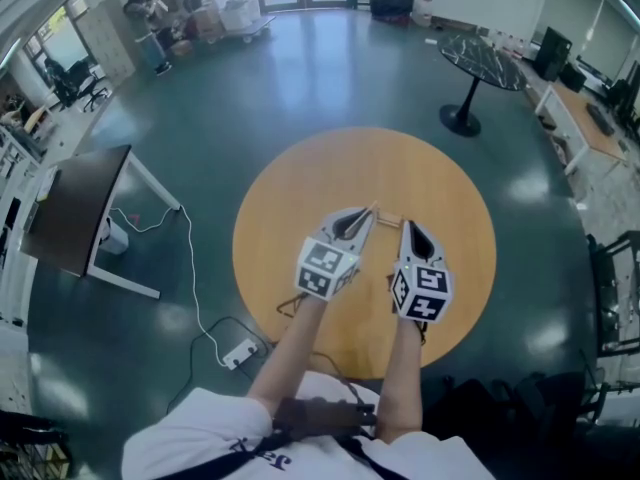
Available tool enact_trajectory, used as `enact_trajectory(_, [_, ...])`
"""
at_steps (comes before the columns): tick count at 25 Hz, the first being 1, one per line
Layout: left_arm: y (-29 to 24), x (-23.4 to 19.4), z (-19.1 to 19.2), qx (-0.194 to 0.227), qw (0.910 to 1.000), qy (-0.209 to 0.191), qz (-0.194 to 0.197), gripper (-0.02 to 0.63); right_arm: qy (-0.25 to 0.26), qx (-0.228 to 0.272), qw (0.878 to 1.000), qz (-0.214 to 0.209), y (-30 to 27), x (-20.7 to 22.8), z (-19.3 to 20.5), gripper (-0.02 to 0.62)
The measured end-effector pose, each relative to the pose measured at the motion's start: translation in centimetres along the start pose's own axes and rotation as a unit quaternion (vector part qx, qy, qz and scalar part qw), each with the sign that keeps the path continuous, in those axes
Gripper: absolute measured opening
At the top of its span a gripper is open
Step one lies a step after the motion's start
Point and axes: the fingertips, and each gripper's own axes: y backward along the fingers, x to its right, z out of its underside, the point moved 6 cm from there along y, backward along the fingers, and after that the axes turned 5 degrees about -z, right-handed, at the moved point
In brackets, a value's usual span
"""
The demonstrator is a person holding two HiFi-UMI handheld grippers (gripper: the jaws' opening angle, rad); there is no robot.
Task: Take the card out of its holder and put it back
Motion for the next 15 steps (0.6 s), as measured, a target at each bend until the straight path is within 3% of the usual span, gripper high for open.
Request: enact_trajectory(15, [-0.9, -1.1, 2.5, -0.041, 0.9989, 0.023, 0.004, 0.026, -0.016, -0.017, 0.999, -0.025, -2.5, -0.4, 0.9, 0.023])
